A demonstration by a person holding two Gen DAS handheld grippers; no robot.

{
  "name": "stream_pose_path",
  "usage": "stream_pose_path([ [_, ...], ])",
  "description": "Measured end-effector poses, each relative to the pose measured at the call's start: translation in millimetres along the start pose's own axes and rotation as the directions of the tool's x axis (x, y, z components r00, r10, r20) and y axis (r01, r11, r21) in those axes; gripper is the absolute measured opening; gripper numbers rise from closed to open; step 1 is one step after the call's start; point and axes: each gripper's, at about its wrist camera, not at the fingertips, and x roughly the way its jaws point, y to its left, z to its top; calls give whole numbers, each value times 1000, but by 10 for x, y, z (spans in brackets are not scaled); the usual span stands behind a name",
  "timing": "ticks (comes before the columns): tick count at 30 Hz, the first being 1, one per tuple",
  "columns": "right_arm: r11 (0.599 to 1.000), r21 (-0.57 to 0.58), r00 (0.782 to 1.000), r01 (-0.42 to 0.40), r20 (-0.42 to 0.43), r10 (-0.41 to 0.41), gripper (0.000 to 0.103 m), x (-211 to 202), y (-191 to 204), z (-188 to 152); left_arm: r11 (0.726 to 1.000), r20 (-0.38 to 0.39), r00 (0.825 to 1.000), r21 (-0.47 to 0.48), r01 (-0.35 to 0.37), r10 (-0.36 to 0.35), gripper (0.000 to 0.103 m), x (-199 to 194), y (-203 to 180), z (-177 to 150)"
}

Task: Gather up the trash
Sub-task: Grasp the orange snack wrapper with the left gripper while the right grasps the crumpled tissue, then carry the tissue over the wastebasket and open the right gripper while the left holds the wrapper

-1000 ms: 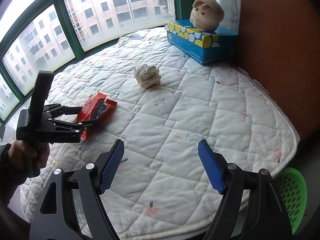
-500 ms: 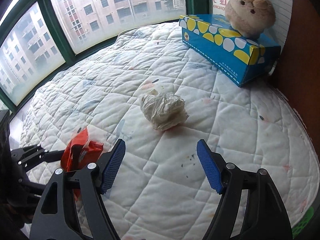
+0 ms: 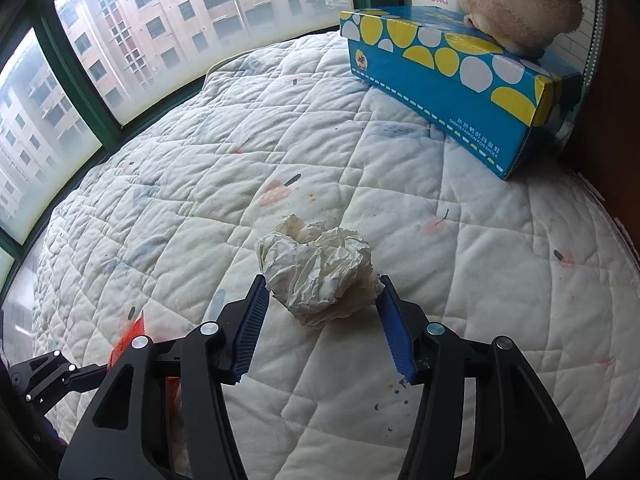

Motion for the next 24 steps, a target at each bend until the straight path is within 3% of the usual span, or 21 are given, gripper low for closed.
stream_pose_path([
  [13,998,-45,998,35,53,-33,51,-681,-97,-472,1000,7,1000,-5,9,-9,50,-154,-208,-77],
  [24,992,75,990,99,93,-106,52,-1424,-473,-1228,997,22,998,54,55,-57,49,-377,-750,-241],
])
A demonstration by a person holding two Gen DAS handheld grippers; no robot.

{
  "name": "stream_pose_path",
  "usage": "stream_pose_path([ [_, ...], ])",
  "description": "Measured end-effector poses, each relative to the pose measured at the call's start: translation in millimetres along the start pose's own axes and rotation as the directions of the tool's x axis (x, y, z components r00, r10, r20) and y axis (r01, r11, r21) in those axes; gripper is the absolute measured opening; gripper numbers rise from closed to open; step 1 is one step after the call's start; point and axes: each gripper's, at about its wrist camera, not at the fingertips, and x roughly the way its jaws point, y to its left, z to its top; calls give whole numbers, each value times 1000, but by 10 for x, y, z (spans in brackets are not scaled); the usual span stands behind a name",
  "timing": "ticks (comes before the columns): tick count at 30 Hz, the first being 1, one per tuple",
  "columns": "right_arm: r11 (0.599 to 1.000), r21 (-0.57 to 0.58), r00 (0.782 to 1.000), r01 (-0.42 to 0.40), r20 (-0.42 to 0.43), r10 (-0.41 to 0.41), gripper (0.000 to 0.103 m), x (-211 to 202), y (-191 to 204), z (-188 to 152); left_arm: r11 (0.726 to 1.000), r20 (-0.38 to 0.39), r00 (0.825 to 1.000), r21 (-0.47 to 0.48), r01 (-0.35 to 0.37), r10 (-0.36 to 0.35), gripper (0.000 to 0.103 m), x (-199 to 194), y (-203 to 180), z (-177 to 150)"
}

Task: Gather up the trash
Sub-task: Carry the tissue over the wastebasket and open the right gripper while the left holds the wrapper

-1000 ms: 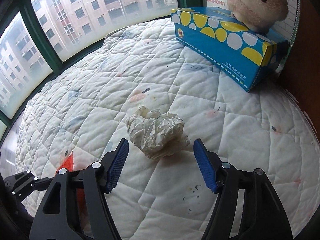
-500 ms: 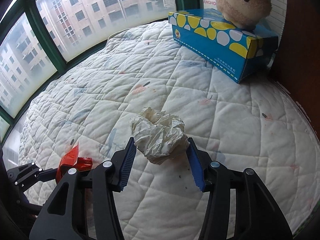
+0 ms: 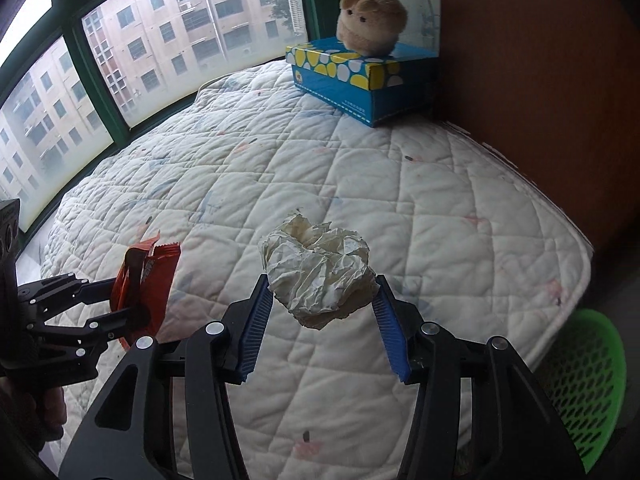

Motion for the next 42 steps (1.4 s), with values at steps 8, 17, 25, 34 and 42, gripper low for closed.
stream_pose_path([
  [8,994,91,998,62,24,-64,52,-500,-531,-377,998,10,999,48,48,-48,49,-137,-463,-55],
  [17,971,175,986,162,12,-167,52,-895,-1149,-738,985,3,994,132,110,-111,49,-170,-1103,-58],
  [25,944,205,965,259,-15,-262,53,-1040,-1512,-961,967,-9,986,194,164,-165,49,-136,-1572,-65],
  [34,921,252,953,299,-19,-304,65,-1136,-1742,-1048,958,-22,984,223,179,-178,49,-103,-1777,-58],
  [42,929,242,957,279,7,-289,67,-1170,-1647,-949,963,-22,987,217,162,-161,49,-96,-1697,-71],
])
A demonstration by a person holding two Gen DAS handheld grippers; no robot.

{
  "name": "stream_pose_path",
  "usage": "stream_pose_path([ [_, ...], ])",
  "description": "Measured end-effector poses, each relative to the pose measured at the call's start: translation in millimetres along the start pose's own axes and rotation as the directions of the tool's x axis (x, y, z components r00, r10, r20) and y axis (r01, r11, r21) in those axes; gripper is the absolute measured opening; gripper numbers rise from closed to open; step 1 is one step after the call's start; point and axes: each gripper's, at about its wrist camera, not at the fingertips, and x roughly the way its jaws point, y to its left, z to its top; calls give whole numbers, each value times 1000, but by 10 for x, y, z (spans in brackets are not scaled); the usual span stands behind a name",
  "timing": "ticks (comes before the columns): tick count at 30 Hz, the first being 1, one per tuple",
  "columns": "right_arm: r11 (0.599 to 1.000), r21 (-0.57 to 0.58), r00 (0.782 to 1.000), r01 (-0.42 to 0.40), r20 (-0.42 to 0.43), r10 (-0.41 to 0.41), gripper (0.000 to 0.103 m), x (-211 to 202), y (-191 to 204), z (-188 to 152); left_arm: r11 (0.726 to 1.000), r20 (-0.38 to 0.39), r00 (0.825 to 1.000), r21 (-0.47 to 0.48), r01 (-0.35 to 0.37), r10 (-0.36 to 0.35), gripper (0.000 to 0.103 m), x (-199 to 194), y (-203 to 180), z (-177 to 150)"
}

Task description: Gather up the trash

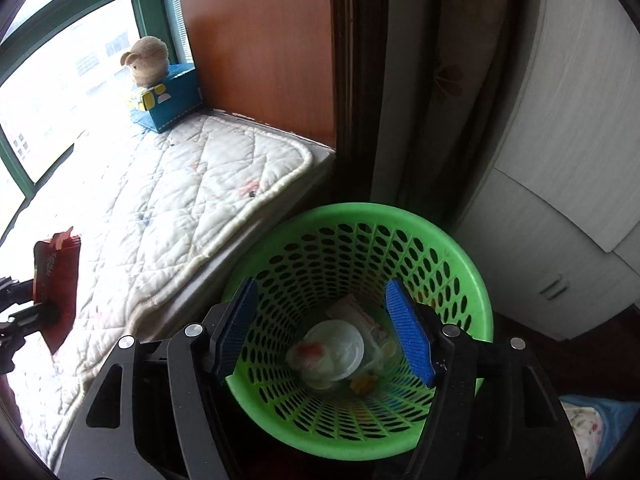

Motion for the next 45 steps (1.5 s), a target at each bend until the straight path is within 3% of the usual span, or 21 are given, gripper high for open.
stream_pose_path([
  [8,992,-96,996,-86,30,89,67,-122,549,104,998,7,999,-37,-48,48,49,-123,287,-84],
  [11,984,-133,992,-115,34,120,71,-122,800,140,996,12,998,-57,-67,68,49,-198,417,-120],
  [21,957,-211,979,-198,5,204,72,55,1430,228,986,13,993,-118,-116,118,49,-374,804,-281],
  [45,909,-304,959,-285,-82,273,81,522,2299,309,962,9,986,-217,-162,168,49,-605,1292,-509],
])
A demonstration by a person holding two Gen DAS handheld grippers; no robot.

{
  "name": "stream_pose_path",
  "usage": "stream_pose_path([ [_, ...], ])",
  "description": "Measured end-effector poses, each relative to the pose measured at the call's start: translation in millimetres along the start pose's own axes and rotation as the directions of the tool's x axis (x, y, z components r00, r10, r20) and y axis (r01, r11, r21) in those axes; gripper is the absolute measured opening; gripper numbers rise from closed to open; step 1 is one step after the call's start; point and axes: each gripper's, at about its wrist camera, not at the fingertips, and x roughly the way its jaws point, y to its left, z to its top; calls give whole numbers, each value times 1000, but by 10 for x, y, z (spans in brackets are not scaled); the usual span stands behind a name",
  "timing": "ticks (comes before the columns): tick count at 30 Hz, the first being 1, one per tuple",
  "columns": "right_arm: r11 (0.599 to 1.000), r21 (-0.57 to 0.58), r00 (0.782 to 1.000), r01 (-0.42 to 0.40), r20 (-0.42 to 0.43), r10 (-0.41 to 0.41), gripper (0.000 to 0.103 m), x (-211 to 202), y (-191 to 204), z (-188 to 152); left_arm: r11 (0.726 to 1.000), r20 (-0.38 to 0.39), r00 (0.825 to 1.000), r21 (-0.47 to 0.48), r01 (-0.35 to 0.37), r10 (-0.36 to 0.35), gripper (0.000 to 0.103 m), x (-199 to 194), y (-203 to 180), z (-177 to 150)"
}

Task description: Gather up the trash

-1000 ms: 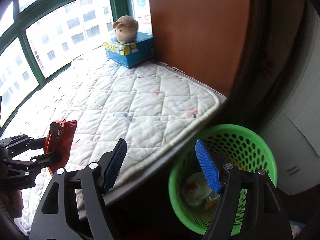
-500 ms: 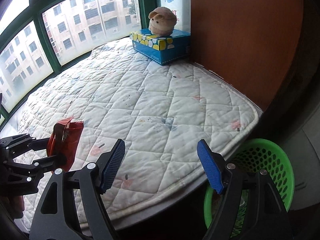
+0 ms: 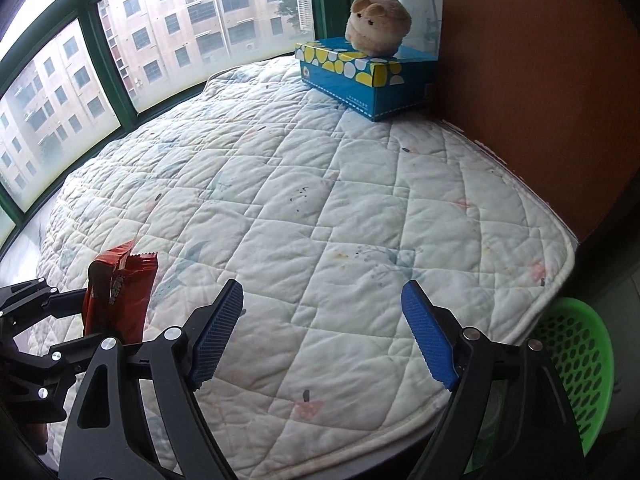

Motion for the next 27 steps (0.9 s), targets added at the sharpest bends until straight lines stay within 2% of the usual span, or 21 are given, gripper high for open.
stream_pose_path([
  [10,1000,-16,1000,-9,-11,8,84,107,125,21,1000,4,1000,-13,-1,1,49,-46,75,-29],
  [23,1000,0,999,-29,41,29,84,-185,62,8,999,-25,1000,-35,0,-1,49,44,62,-118],
  [27,1000,11,999,-16,46,16,77,-294,-19,-27,999,-27,1000,-33,8,-9,49,72,12,-125],
])
